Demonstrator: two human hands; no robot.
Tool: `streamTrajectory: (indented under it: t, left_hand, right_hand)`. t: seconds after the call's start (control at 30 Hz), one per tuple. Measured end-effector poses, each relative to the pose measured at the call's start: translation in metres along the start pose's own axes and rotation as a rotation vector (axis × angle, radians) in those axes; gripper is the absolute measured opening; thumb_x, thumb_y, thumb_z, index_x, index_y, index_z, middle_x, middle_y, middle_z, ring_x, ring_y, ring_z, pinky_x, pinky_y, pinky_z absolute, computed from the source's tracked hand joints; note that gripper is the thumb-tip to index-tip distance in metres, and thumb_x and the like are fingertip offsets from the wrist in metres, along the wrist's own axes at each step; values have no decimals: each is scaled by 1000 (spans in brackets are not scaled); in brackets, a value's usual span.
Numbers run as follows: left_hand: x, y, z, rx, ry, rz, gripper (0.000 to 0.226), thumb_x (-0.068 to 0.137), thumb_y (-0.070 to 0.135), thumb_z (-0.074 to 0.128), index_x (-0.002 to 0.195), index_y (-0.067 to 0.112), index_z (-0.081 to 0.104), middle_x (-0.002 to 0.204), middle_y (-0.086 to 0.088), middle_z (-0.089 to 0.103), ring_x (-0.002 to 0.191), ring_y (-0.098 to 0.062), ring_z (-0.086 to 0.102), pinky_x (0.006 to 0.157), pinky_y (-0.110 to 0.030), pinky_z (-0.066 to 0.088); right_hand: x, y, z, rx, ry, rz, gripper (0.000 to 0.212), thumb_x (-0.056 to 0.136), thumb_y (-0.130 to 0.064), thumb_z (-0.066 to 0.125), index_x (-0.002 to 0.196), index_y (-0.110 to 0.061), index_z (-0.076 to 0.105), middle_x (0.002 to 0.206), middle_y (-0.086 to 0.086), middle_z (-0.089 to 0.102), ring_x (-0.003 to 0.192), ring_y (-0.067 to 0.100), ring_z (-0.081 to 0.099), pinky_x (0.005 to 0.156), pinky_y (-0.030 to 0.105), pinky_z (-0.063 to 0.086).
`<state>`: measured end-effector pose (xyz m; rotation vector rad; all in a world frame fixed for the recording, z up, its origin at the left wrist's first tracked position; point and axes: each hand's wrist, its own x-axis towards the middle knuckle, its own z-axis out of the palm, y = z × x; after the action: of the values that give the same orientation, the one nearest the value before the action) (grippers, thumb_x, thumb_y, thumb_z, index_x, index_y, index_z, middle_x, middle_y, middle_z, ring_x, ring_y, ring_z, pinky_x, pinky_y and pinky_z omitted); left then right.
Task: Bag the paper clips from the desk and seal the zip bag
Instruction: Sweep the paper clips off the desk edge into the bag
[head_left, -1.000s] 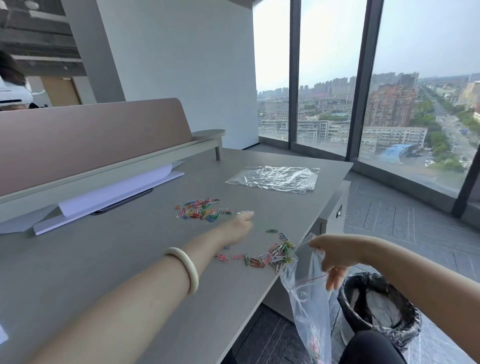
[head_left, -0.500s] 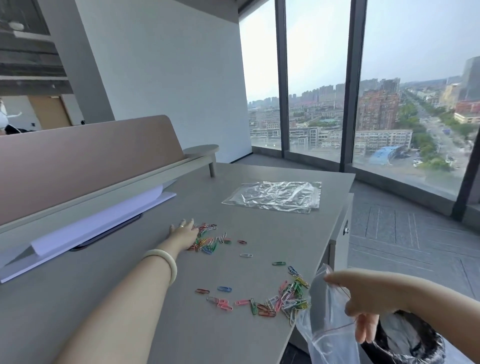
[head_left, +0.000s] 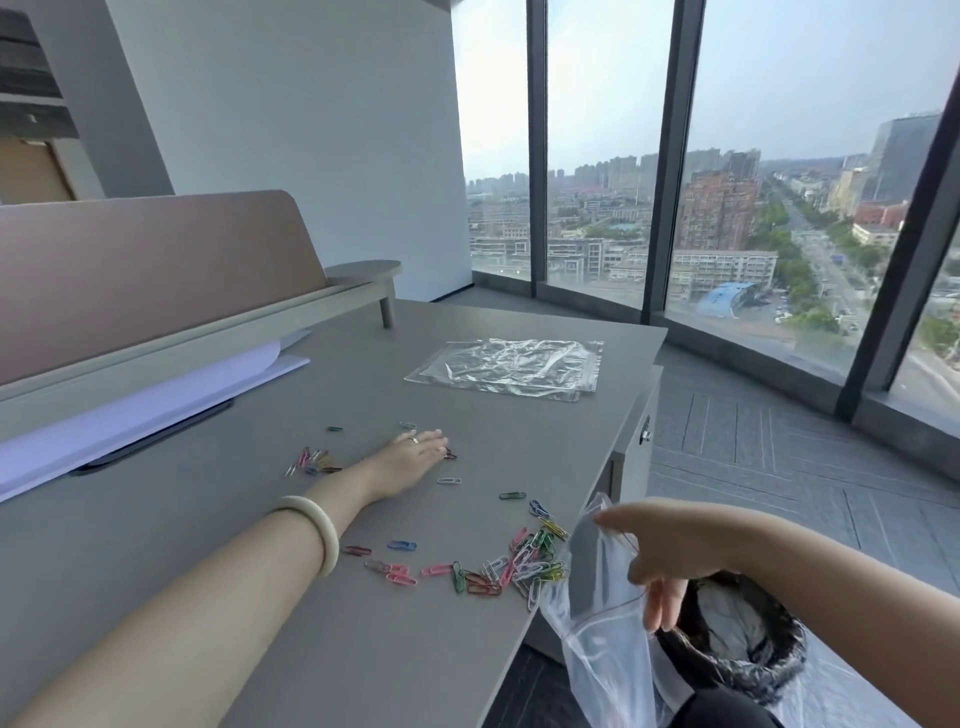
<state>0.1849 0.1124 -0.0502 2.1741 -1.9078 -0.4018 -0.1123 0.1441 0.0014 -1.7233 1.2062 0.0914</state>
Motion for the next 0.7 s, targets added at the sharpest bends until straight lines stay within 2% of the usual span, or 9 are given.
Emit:
streamTrajectory:
  t: [0.07,0.13,0.23,0.37,0.47,0.5,0.57,0.63,0.7]
  left_hand:
    - [-21,20,5,-27,-86,110,44,103,19,22,145,10,29,158,-1,18,147,-11,11,116,-20,1]
    - [-38,34,10,-60,-136,200,43,102,22,26,143,14,34,156,2,22,146,-10,12,116,-20,3]
    - [-61,47,14,-60,-214,266,43,102,27,27,142,19,36,155,8,25,145,-7,12,116,-21,5]
    - [-74,55,7,-161,-171,270,41,100,32,29,139,25,42,153,15,28,141,-3,22,116,-26,14]
    - [-59,41,-4,-197,10,171,40,99,23,33,138,22,43,152,8,32,141,-9,27,115,-30,18]
    - [-51,30,-9,-179,77,109,41,98,20,35,139,19,42,153,3,32,142,-12,27,116,-30,18]
    - [-34,-1,-18,-119,151,-41,44,97,14,35,141,13,39,155,-4,29,143,-17,26,116,-27,18]
    - [-20,-30,-23,-53,135,-178,46,97,13,33,142,7,35,157,-9,22,145,-20,21,116,-25,16]
    - [-5,-44,-22,11,91,-235,48,97,14,31,145,7,29,158,-11,16,147,-22,15,117,-26,15]
  right_hand:
    - [5,2,2,46,4,6,60,101,-4,25,150,-12,-9,146,39,18,50,22,68,69,40,57]
    - [8,5,3,37,1,-15,61,101,-4,26,149,-12,-10,146,39,20,45,18,65,59,34,57]
    - [5,5,5,4,2,-42,60,100,1,26,149,-8,-7,146,40,16,49,20,63,68,41,57]
    - [-2,6,10,-47,15,-56,65,97,7,30,149,-7,-6,144,41,19,62,29,65,78,48,55]
    - [-5,6,11,-58,3,-62,67,96,10,31,149,-7,-7,142,43,21,94,46,65,84,47,53]
    - [-5,6,11,-46,-6,-61,67,96,9,30,149,-7,-7,142,44,21,92,44,66,82,46,54]
    - [-3,6,10,-45,-18,-73,69,95,12,31,150,-7,-6,143,43,19,64,26,71,69,39,59]
    - [-6,1,8,-58,-63,-76,68,94,14,31,150,-7,-2,142,45,17,45,15,65,63,35,59]
    - [-8,-1,7,-86,-79,-72,68,93,15,31,150,-9,2,139,46,23,41,11,63,60,31,58]
